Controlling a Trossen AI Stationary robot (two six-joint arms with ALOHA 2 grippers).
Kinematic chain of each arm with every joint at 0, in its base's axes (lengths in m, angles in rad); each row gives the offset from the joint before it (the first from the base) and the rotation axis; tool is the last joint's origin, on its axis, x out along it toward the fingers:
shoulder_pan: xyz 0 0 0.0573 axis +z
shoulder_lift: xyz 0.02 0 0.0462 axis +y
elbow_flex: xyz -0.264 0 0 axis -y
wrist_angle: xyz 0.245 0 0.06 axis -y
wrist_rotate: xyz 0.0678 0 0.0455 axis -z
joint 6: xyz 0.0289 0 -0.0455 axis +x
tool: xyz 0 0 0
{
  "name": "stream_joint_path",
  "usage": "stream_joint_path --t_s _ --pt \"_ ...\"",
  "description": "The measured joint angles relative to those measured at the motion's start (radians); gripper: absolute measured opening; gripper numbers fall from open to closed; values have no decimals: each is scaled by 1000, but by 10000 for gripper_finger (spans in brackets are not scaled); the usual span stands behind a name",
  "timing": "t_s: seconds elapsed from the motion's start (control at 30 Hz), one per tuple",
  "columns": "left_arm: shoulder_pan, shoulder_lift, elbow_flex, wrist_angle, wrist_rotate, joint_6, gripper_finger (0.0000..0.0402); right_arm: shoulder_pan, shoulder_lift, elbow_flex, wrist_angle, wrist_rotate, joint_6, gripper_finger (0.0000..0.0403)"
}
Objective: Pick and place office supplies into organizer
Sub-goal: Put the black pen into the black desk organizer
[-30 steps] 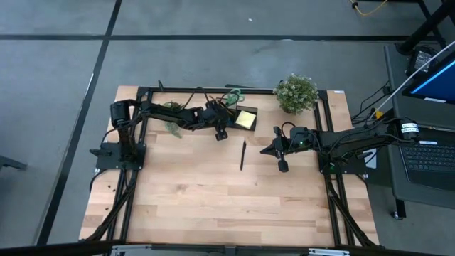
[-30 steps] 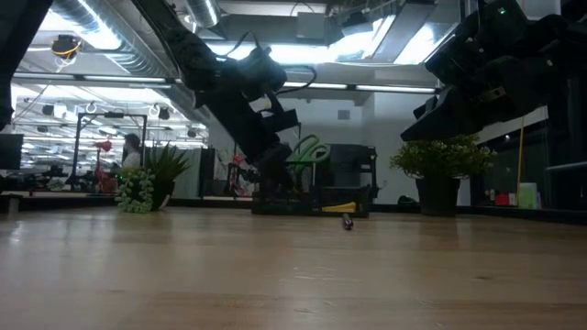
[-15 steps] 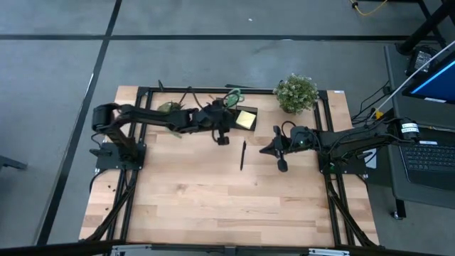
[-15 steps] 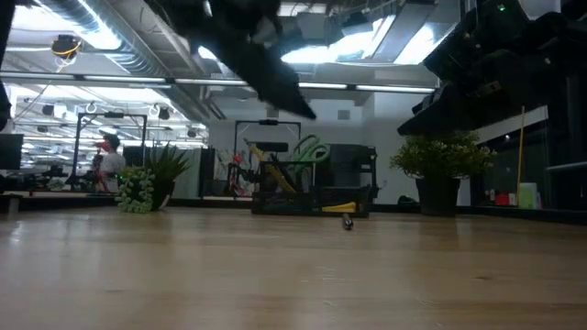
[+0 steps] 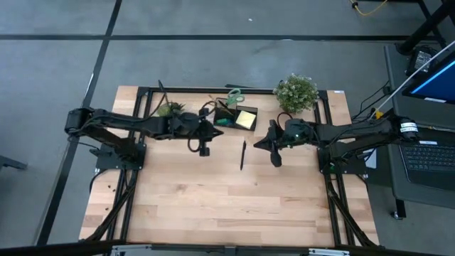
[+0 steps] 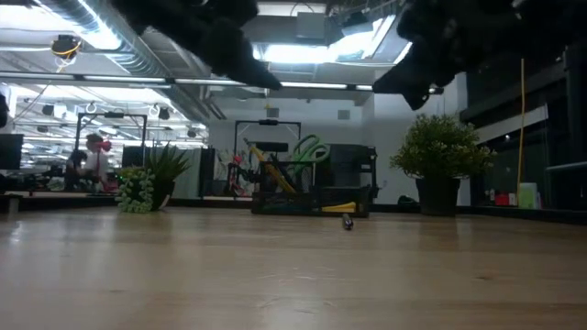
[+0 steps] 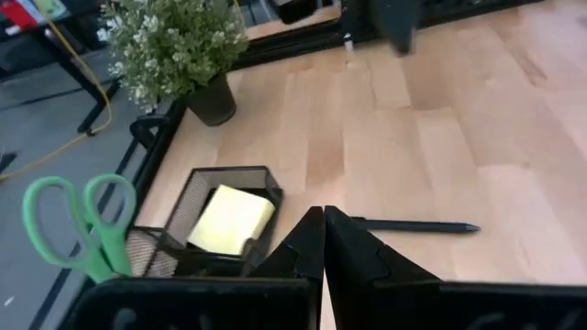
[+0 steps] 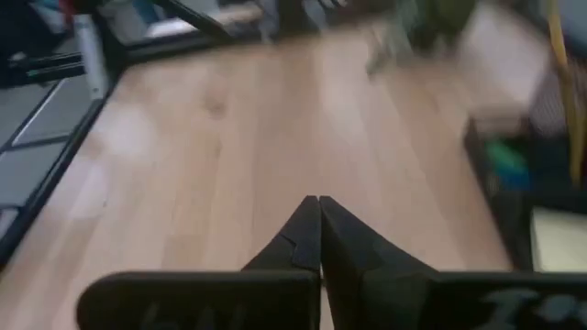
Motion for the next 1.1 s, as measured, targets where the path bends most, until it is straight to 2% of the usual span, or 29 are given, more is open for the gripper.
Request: stream_joint_path --t_s 0.17,0.37,0.5,0.6,0.67,0.83,1.1 --pt "-37 -86 -157 160 0 -20 1 10 77 166 -255 66 192 6" --pt "-93 -186 -304 263 -6 -82 1 72 219 317 -383 80 164 6" --pt "-146 -234 -362 294 -49 -128 2 106 299 387 -420 81 177 6" --pt "-193 -255 -397 328 -60 -153 1 117 350 430 -449 87 312 6" --pt "-230 -270 -419 319 -84 -166 2 125 385 462 -474 133 415 6" --pt "-317 -270 -462 342 -160 -198 2 143 493 574 -674 291 644 6" --pt "-455 -266 -489 372 -235 -211 2 165 724 837 -890 314 764 6"
